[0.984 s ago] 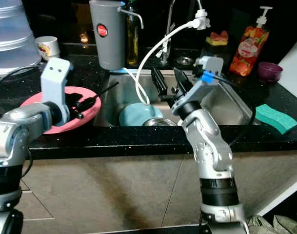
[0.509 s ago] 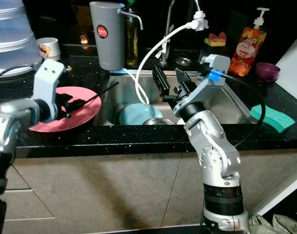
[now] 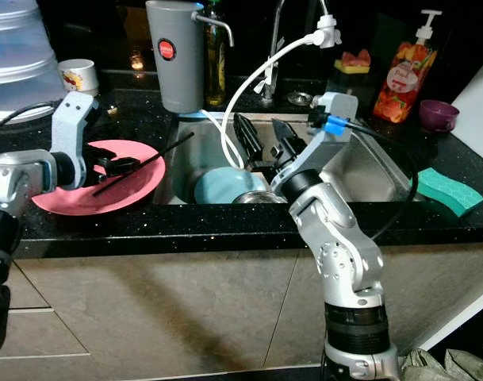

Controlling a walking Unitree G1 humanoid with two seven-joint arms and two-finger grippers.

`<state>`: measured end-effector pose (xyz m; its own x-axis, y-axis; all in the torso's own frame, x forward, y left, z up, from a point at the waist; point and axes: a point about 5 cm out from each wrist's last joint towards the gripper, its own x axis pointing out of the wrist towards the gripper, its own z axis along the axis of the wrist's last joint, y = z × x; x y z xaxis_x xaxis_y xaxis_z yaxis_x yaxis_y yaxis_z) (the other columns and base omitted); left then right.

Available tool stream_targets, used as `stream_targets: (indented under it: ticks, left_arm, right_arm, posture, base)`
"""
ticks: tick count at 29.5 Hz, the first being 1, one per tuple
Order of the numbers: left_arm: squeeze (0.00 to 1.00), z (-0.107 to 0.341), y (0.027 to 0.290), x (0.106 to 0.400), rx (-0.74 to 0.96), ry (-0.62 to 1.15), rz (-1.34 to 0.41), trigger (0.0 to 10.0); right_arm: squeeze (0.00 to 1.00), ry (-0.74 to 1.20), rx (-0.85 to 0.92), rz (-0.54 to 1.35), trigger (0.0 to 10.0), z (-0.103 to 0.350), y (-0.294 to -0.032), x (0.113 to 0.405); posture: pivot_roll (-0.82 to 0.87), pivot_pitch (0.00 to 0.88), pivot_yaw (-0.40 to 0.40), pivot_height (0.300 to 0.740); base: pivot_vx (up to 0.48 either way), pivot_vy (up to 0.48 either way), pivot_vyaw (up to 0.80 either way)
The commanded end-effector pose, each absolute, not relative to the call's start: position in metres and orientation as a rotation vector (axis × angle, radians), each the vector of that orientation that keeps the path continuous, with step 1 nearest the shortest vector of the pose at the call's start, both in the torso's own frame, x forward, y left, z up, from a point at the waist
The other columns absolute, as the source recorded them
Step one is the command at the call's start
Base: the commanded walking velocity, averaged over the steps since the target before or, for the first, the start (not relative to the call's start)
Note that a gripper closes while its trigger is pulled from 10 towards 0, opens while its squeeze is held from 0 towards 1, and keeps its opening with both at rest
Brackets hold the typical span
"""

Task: Kitchen organization

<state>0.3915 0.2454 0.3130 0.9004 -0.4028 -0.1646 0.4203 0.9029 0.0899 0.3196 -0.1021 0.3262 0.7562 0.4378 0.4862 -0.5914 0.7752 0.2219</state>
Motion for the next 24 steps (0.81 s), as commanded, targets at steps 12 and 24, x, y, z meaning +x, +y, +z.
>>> stream_targets:
  ticks: [12,24]
  left_arm:
    - [0.0,0.299,0.249,0.396,0.208,0.206,-0.464,10.0]
    - [0.0,0.291,0.255,0.397,0.255,0.227,-0.447,0.0]
  right_arm:
    - [0.0,-0.42,0.381,0.612,10.0,0.326,-0.095,0.317]
    - [0.0,-0.428,0.38,0.613,10.0,0.328,-0.095,0.316]
  posture:
    - [0.14,0.182,-0.059,0.74]
    - [0.14,0.171,-0.061,0.74]
  base:
    - [0.0,0.0,0.0]
    - [0.0,0.0,0.0]
